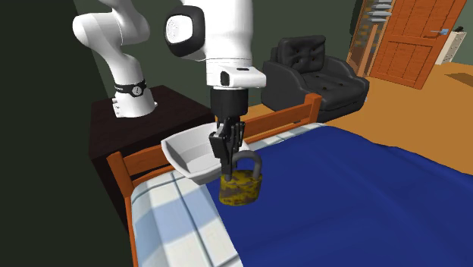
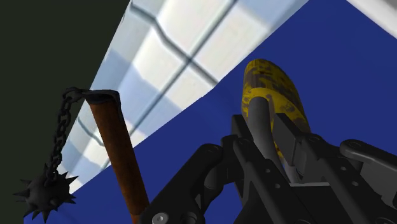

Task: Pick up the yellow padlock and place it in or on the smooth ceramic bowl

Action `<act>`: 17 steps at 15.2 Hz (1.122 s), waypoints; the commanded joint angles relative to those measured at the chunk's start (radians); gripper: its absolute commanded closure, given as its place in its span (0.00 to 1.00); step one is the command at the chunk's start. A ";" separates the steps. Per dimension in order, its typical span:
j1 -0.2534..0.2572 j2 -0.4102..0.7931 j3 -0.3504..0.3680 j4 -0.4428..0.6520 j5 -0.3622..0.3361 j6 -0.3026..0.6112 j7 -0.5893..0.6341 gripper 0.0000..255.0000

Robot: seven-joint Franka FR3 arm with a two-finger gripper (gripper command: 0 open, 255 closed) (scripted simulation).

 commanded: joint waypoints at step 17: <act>-0.006 -0.175 0.025 -0.009 0.045 -0.164 -0.057 1.00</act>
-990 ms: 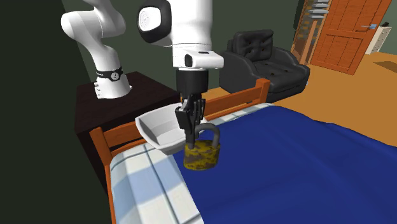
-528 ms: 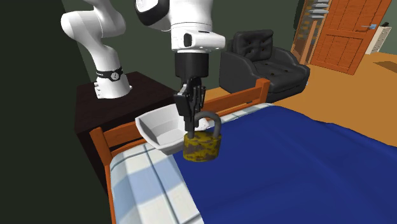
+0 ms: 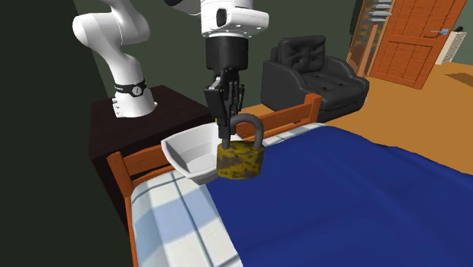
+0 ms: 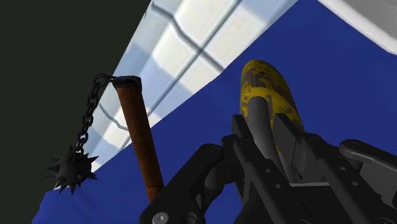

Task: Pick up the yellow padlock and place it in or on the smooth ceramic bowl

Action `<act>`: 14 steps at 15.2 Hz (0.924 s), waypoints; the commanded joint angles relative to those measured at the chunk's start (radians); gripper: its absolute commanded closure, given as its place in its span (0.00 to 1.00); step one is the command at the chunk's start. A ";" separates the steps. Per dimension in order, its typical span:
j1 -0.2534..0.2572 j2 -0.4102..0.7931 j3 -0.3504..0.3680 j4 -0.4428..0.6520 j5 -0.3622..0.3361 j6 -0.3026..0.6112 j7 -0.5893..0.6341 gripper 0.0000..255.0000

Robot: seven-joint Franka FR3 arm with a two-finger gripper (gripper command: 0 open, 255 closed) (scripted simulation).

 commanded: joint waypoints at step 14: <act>0.055 -0.564 0.039 -0.602 -0.036 0.013 0.123 1.00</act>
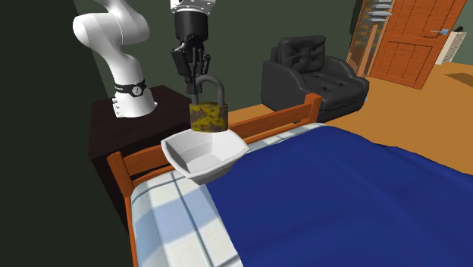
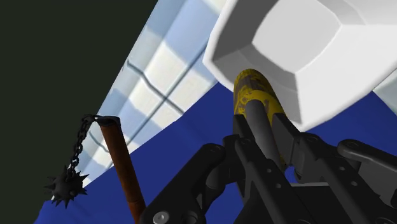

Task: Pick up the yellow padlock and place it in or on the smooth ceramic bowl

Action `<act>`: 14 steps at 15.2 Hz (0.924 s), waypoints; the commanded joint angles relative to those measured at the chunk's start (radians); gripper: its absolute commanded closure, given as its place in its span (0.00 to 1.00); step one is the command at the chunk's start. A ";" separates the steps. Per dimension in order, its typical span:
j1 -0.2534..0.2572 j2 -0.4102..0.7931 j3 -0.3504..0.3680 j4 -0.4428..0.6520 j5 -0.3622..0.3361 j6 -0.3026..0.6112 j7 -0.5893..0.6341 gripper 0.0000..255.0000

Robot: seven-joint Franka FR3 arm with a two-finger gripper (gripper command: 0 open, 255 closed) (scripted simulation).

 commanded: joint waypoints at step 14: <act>-0.019 -0.029 0.031 -0.194 -0.073 0.152 0.108 1.00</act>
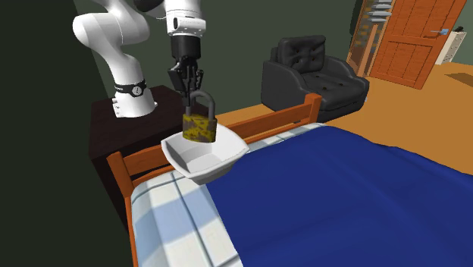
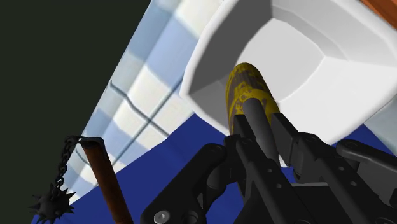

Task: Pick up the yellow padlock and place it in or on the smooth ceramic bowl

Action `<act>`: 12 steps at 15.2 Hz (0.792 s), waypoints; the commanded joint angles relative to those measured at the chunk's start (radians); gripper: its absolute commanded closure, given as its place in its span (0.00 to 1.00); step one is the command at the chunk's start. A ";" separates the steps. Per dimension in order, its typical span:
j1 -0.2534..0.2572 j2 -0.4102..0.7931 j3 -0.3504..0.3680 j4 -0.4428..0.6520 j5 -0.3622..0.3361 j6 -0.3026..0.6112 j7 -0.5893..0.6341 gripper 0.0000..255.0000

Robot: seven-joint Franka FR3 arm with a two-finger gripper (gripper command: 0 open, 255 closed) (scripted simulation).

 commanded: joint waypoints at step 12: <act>-0.040 0.124 0.019 -0.019 -0.114 0.134 0.111 1.00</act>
